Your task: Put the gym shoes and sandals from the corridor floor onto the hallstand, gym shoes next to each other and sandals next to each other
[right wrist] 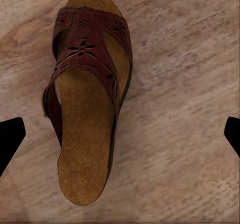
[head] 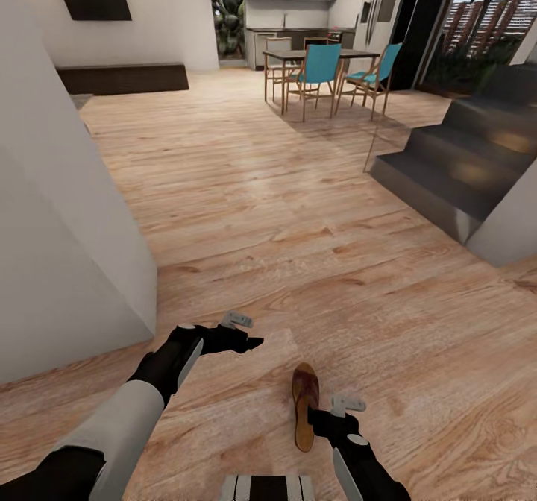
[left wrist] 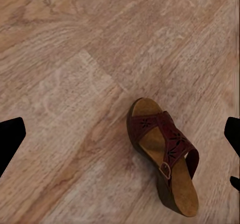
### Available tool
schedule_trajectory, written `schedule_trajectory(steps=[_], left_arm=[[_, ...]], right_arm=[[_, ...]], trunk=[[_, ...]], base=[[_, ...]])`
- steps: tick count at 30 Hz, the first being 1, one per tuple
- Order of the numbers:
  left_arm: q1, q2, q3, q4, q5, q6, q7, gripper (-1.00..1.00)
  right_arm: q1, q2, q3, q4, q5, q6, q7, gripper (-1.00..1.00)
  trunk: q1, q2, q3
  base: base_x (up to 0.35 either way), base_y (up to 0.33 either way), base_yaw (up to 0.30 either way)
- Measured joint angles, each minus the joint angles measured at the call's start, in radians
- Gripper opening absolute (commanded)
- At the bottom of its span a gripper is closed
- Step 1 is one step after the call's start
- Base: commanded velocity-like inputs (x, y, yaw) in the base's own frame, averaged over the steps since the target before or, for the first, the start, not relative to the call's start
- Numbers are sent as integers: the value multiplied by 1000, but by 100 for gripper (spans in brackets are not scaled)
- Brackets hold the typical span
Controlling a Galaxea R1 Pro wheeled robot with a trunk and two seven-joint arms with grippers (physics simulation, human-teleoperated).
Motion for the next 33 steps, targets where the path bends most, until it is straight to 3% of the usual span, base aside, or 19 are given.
schedule_trajectory(steps=[4,7,23,33], left_arm=[[-3,0,1,-65,0,73,-13,100],[-3,-1,3,-174,3,156,-20,100],[-3,0,1,-268,3,224,-21,100],[4,2,1,-293,3,237,-21,100]], right_arm=[[0,0,1,0,0,-1,0,100],[0,0,1,0,0,0,0,100],[0,0,2,-1,0,0,0,100],[0,0,2,-2,0,-1,1,100]], trunk=[[2,-1,-22],[3,-2,-38],[10,-5,-123],[10,-5,-131]], base=[[0,0,0],[0,0,0],[0,0,61],[0,0,95]])
